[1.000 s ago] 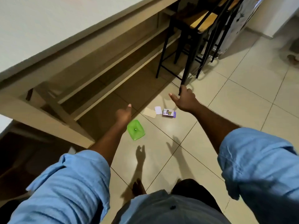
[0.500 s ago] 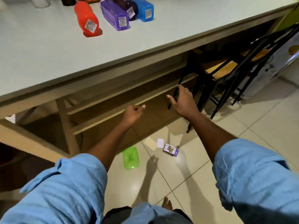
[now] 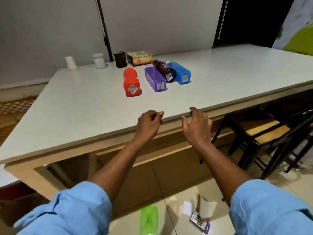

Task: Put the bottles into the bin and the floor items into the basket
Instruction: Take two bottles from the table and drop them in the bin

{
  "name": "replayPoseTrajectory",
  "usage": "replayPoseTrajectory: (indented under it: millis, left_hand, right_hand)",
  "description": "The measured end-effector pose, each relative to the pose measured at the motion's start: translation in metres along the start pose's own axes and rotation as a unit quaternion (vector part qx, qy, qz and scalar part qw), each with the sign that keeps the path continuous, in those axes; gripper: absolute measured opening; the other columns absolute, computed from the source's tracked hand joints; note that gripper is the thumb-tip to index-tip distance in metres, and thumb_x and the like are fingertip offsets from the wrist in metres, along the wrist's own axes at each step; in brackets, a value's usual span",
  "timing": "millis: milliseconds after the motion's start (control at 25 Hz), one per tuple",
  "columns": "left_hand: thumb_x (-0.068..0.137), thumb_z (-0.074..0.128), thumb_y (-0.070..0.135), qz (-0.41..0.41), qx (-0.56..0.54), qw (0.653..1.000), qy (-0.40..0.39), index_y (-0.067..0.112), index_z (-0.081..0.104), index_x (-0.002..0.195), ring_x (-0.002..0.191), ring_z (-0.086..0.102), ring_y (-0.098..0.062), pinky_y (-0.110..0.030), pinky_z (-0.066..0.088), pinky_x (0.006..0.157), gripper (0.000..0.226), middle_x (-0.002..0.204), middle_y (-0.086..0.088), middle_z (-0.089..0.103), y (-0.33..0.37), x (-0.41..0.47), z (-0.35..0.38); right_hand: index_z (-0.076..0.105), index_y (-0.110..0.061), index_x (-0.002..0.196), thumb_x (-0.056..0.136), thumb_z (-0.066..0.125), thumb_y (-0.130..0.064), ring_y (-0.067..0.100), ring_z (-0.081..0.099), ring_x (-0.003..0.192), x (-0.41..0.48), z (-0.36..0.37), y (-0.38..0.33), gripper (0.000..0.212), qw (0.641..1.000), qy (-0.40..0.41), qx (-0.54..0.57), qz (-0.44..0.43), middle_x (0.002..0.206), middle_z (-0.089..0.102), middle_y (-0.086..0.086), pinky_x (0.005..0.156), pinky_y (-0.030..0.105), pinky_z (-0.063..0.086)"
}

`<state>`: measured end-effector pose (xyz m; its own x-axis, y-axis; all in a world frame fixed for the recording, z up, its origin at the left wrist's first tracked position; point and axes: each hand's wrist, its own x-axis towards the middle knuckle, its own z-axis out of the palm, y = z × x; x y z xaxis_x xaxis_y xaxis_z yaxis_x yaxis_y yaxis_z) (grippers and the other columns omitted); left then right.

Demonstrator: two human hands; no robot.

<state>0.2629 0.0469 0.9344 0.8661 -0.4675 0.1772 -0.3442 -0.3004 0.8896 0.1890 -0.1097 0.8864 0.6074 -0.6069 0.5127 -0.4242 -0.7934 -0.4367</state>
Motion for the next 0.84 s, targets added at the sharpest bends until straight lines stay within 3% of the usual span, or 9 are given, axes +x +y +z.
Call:
replayPoseTrajectory:
  millis: [200, 320, 400, 680, 840]
  left_hand:
    - [0.096, 0.052, 0.038, 0.011, 0.063, 0.996, 0.057, 0.011, 0.065, 0.1, 0.072, 0.061, -0.006, -0.019, 0.042, 0.06, 0.031, 0.098, -0.008, 0.072, -0.009, 0.068, -0.038]
    - [0.094, 0.055, 0.04, -0.002, 0.094, 0.992, 0.081, 0.008, 0.058, 0.123, 0.099, 0.064, -0.022, -0.028, 0.05, 0.082, 0.043, 0.121, -0.011, 0.066, -0.02, 0.105, -0.057]
    - [0.091, 0.06, 0.042, -0.04, 0.116, 0.987, 0.1, 0.006, 0.05, 0.13, 0.114, 0.059, -0.031, -0.034, 0.047, 0.091, 0.054, 0.13, -0.016, 0.058, -0.028, 0.125, -0.064]
    - [0.072, 0.07, 0.063, -0.141, 0.1, 0.969, 0.177, 0.005, 0.036, 0.139, 0.129, 0.045, -0.036, -0.045, 0.043, 0.101, 0.096, 0.14, -0.019, 0.044, -0.032, 0.197, -0.073]
    - [0.062, 0.072, 0.07, -0.163, 0.132, 0.966, 0.152, 0.01, 0.027, 0.145, 0.134, 0.042, -0.035, -0.046, 0.042, 0.104, 0.112, 0.148, -0.014, 0.038, -0.029, 0.23, -0.067]
  right_hand:
    - [0.039, -0.022, 0.138, 0.093, 0.049, -0.048, 0.02, 0.047, 0.124, 0.046, 0.035, -0.05, 0.053, 0.999, -0.011, 0.035, 0.029, 0.139, 0.049, 0.002, 0.098, 0.04, 0.04]
    - [0.035, -0.023, 0.141, 0.094, 0.048, -0.049, 0.019, 0.045, 0.127, 0.066, 0.053, -0.068, 0.056, 0.998, -0.02, 0.05, 0.041, 0.143, 0.044, 0.002, 0.098, 0.034, 0.043]
    - [0.032, -0.023, 0.142, 0.094, 0.048, -0.05, 0.018, 0.045, 0.128, 0.077, 0.065, -0.075, 0.057, 0.997, -0.016, 0.06, 0.053, 0.145, 0.041, 0.001, 0.098, 0.03, 0.045]
    - [0.023, -0.027, 0.134, 0.083, 0.06, -0.056, 0.019, 0.052, 0.114, 0.142, 0.108, -0.091, 0.07, 0.992, -0.01, 0.107, 0.065, 0.131, 0.042, 0.0, 0.086, 0.032, 0.056]
    - [0.022, -0.023, 0.136, 0.073, 0.064, -0.066, 0.023, 0.054, 0.114, 0.182, 0.13, -0.099, 0.088, 0.995, -0.027, 0.058, 0.081, 0.133, 0.043, 0.006, 0.085, 0.038, 0.057]
